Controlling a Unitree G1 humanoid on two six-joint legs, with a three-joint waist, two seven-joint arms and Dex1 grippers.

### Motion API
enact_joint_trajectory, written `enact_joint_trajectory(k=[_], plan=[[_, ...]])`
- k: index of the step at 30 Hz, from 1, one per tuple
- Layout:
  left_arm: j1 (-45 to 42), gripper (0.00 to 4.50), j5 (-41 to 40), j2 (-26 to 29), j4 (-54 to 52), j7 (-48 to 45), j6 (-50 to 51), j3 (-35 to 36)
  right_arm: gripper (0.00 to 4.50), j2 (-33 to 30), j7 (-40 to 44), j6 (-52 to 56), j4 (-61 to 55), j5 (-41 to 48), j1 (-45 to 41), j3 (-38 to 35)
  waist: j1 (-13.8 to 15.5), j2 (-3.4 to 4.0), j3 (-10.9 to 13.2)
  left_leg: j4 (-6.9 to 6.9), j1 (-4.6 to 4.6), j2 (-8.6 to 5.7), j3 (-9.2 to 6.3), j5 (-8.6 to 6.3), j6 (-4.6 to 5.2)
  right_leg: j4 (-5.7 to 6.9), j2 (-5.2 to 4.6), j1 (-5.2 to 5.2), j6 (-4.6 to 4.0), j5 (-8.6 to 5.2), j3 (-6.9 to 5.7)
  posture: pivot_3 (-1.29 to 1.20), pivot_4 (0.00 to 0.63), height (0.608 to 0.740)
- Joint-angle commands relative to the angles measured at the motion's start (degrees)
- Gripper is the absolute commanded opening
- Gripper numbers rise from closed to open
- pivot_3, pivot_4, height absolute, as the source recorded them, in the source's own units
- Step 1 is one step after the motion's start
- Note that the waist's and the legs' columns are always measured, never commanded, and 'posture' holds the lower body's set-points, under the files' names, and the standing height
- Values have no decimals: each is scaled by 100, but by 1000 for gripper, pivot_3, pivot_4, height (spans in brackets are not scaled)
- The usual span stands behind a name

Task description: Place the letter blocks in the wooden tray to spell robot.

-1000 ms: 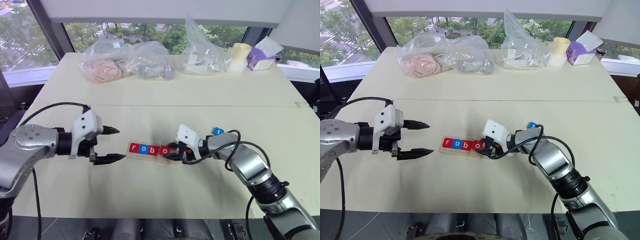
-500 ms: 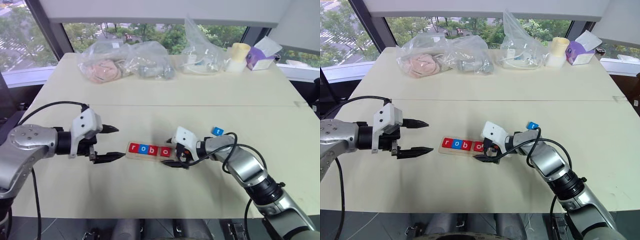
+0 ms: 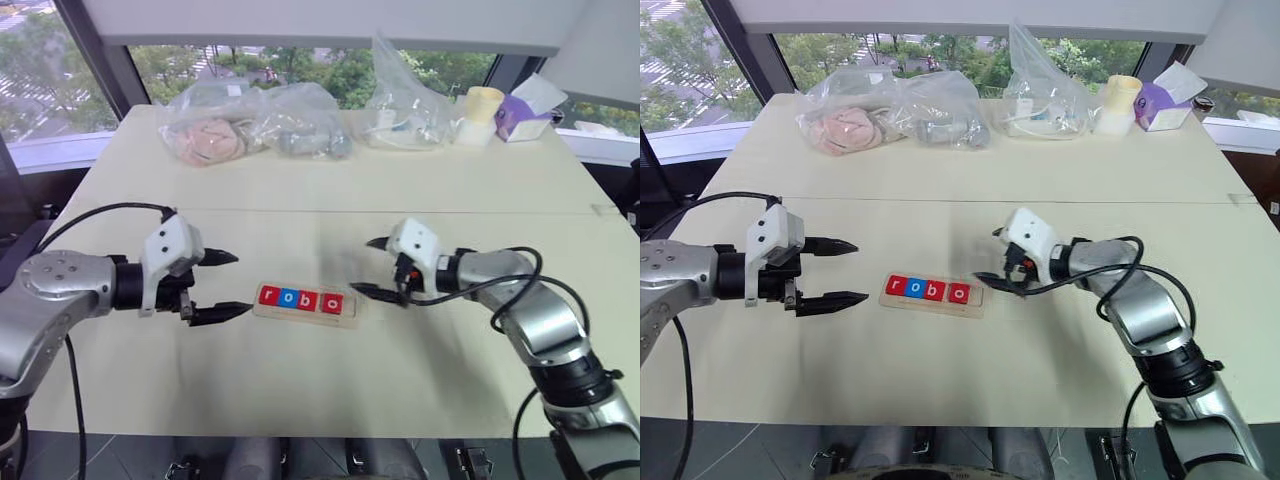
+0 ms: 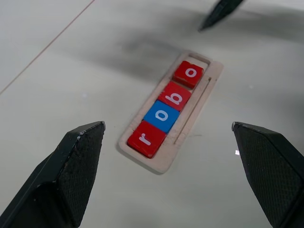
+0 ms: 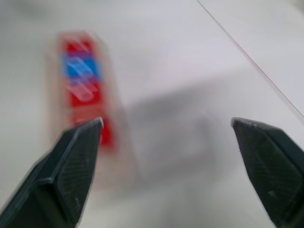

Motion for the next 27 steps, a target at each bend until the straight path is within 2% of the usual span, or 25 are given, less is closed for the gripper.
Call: enact_joint_trajectory(k=[1,5,10,13,15,22,27], plan=[[-130,4500,-28,-3,-69,24,-47,110,4467,-61,-57,-652,133,-363,195,173,-14,0,0,0,0,0,0,0,0,0,1,0,0,0,0,0,150,739],[-223,4500,-6,-2,-26,2,-47,49,4467,133,-203,-913,372,-526,308,307,-30,0,0,1,2,2,2,0,0,5,9,-2,2,1,2,0,150,739],[-239,4500,-22,-1,-28,1,-6,58,4467,217,-895,-1109,1234,-993,177,69,-4,0,0,8,3,0,4,0,0,5,14,1,1,0,1,0,150,739],[-176,4500,-43,-5,-69,6,9,92,4467,758,-1256,-223,1652,140,-31,-1173,-4,-1,0,16,4,-1,2,0,0,4,12,9,0,0,1,0,150,739],[-148,4500,-40,-7,-71,5,3,101,4467,886,-1312,298,1680,631,-31,-1762,12,1,1,20,3,0,0,0,0,6,10,12,2,1,3,0,150,739],[-79,4500,-28,-29,-40,-24,-58,99,4467,886,-1409,1102,827,1519,524,-2698,-7,1,1,5,5,1,-5,0,1,3,-2,11,2,1,2,0,150,739],[-132,4500,17,-87,26,-49,-111,-8,4467,851,-1839,1333,357,1515,1048,-2897,-10,2,1,2,8,2,-4,0,1,3,0,11,1,1,3,0,150,739]])
